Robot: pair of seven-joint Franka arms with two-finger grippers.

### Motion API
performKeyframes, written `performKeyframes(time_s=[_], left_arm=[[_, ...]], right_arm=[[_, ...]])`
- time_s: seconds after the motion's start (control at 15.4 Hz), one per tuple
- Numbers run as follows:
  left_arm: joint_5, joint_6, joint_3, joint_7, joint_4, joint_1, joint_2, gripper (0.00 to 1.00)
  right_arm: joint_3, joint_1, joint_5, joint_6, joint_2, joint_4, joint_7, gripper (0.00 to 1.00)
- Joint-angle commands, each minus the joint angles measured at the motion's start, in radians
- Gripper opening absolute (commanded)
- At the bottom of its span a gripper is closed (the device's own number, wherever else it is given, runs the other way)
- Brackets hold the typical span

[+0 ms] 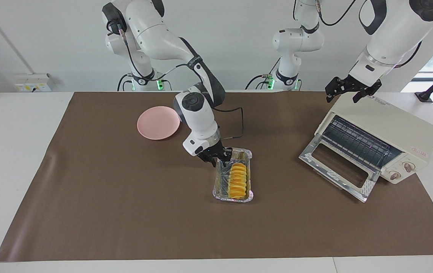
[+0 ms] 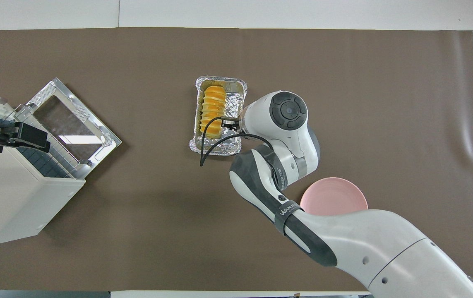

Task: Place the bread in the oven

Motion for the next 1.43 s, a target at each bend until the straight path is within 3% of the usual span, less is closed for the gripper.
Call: performKeyframes(time_s=[0.0,0.52,0.78,1.04,1.36], left_arm=[[0.018,0.013,0.000,0.011,-0.015,0.004,-0.020,1.00],[0.018,0.013,0.000,0.011,-0.015,0.004,-0.019,1.00],[0.018,0.013,0.000,0.011,-0.015,0.004,-0.019,1.00],[0.018,0.013,0.000,0.011,-0.015,0.004,-0.019,1.00],[0.018,0.013,0.000,0.011,-0.015,0.004,-0.019,1.00]], right_arm=[[-0.003,-0.056,-0.055,-0.125,-0.100,0.022,-0.005,1.00],[-0.003,-0.359,-0.057,-0.527,-0.354,0.004,-0.412,1.00],[-0.003,-0.430,-0.062,-0.607,-0.470,-0.065,-0.435,1.00],[-0.005,-0.455,-0.078,-0.714,-0.530,-0.064,-0.441,1.00],[-0.005,-0.534,-0.082,-0.789,-0.539,-0.014,-0.492,1.00]])
